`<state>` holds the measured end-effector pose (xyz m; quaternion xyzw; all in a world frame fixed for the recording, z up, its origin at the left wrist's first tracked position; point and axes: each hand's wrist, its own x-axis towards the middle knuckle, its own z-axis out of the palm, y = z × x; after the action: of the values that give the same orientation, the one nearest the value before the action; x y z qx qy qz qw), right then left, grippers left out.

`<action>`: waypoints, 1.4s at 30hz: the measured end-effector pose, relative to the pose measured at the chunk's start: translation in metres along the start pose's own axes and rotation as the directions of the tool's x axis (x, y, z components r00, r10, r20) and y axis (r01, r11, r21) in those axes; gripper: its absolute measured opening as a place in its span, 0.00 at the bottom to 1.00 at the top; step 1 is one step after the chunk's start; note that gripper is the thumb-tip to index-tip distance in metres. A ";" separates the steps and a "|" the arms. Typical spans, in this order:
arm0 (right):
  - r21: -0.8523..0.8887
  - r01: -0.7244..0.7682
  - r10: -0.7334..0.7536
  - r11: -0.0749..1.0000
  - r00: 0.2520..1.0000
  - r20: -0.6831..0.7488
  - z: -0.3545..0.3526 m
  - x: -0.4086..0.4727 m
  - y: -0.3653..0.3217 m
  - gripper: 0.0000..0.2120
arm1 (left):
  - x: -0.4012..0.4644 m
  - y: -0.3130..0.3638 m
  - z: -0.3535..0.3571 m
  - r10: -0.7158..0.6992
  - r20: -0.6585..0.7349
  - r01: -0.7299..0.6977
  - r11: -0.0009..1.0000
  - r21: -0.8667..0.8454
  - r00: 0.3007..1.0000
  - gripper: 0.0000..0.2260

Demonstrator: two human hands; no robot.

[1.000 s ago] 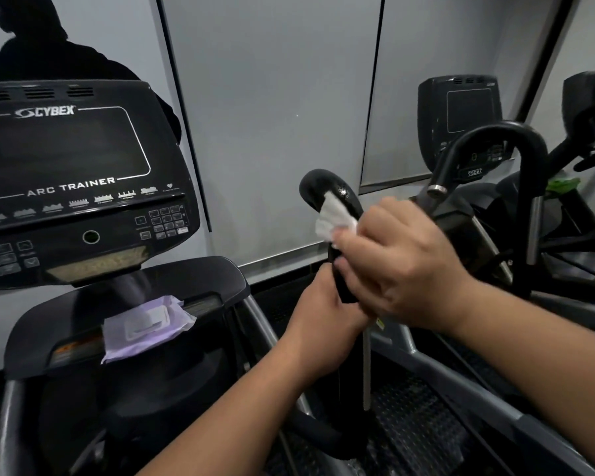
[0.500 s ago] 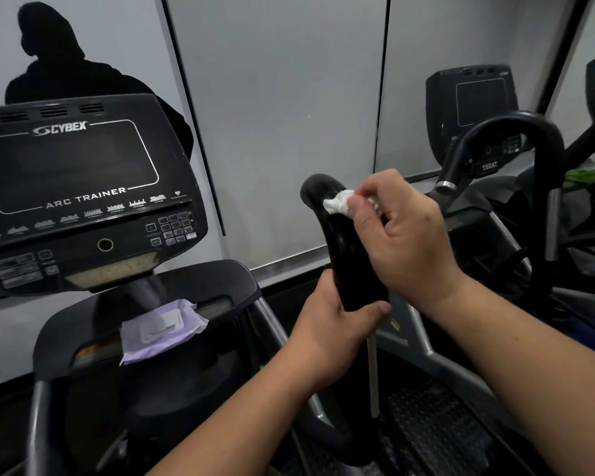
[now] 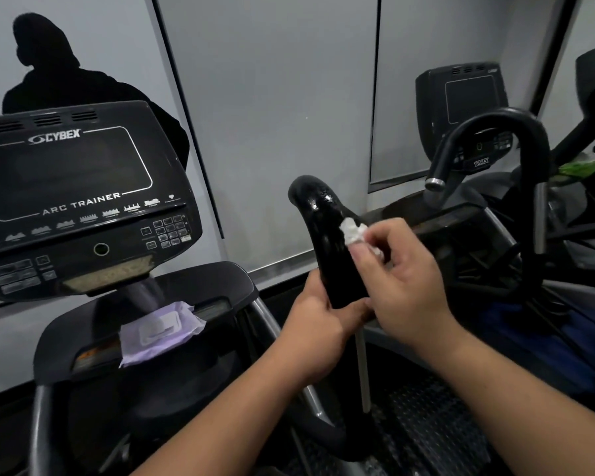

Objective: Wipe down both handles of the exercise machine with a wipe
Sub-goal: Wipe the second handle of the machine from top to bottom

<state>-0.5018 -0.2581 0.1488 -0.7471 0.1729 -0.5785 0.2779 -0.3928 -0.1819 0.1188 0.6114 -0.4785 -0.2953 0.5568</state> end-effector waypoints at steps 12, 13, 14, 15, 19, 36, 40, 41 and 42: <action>0.398 -0.386 0.383 0.833 0.919 0.090 0.007 0.035 -0.005 0.07 | 0.001 -0.001 -0.003 -0.049 0.005 0.049 0.997 0.058 0.999 0.20; 0.421 -0.380 0.373 0.824 0.922 0.102 0.008 0.045 -0.006 0.07 | 0.000 -0.001 -0.003 -0.048 0.012 0.047 0.997 0.063 0.999 0.19; 0.454 -0.384 0.373 0.804 0.920 0.119 0.009 0.049 -0.006 0.07 | -0.001 0.000 -0.003 -0.042 0.009 0.041 0.996 0.074 0.999 0.18; 0.481 -0.406 0.388 0.777 0.911 0.142 0.010 0.048 -0.003 0.08 | -0.001 0.000 -0.003 -0.042 0.003 0.042 0.996 0.081 0.999 0.18; 0.458 -0.511 0.475 0.728 0.857 0.201 0.010 0.027 0.004 0.10 | -0.002 0.003 -0.003 -0.021 0.007 0.021 0.995 0.099 1.000 0.22; -0.398 0.501 -0.459 0.768 0.865 0.202 0.016 0.050 -0.015 0.07 | -0.003 0.003 -0.001 0.026 -0.017 -0.024 0.996 0.092 1.000 0.22; -0.379 0.458 -0.419 0.804 0.889 0.186 0.013 0.063 -0.018 0.08 | -0.004 0.004 -0.002 0.019 0.000 -0.019 0.996 0.091 1.000 0.23; -0.417 0.490 -0.441 0.765 0.871 0.216 0.016 0.060 -0.020 0.07 | -0.005 0.004 -0.002 0.022 0.002 -0.022 0.996 0.087 1.000 0.21; -0.450 0.550 -0.479 0.703 0.835 0.272 0.018 0.058 -0.021 0.07 | -0.006 0.005 -0.002 0.024 0.003 -0.024 0.996 0.086 1.000 0.20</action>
<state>-0.4701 -0.2712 0.2035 -0.8485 0.0849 -0.5140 -0.0924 -0.3947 -0.1754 0.1226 0.6290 -0.4985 -0.2682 0.5329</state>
